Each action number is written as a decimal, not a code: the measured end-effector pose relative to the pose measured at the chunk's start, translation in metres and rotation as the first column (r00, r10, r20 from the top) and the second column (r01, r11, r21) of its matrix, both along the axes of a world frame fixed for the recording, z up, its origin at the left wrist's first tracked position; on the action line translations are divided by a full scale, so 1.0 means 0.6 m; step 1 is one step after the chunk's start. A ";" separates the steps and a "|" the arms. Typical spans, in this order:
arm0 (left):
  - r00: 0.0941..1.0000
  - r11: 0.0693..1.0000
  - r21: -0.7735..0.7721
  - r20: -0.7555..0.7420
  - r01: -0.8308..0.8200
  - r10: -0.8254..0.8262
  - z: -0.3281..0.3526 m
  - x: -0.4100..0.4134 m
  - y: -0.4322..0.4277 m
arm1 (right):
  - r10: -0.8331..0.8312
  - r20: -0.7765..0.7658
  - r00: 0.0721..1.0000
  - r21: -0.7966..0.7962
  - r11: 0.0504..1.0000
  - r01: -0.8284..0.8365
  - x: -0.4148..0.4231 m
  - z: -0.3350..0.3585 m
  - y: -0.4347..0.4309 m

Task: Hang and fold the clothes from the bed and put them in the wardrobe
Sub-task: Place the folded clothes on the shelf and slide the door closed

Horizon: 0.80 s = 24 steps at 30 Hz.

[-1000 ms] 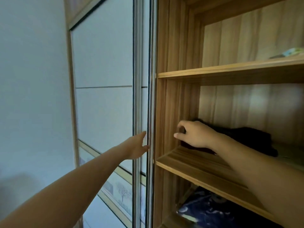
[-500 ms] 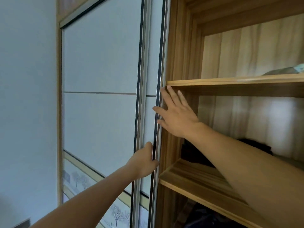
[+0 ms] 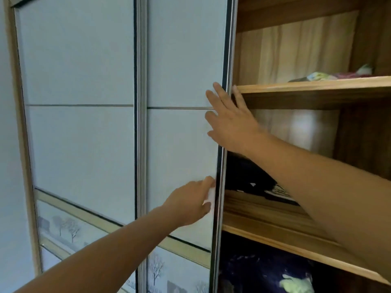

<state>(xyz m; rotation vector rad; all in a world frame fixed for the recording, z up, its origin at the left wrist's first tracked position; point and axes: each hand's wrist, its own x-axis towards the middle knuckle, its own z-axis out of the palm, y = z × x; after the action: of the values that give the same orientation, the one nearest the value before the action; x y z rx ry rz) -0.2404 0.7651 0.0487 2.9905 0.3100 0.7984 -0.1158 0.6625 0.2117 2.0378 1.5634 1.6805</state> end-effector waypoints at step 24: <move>0.979 0.687 0.709 -0.020 0.157 -0.204 -0.029 0.162 -0.233 | -0.569 -0.133 0.812 -0.006 0.819 0.573 0.093 -0.038 -0.408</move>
<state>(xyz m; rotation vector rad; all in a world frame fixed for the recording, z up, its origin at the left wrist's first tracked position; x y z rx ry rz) -0.1434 0.6255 0.0311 3.5837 -0.4096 1.2132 -0.0597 0.4175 0.1886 2.3503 0.7973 1.3641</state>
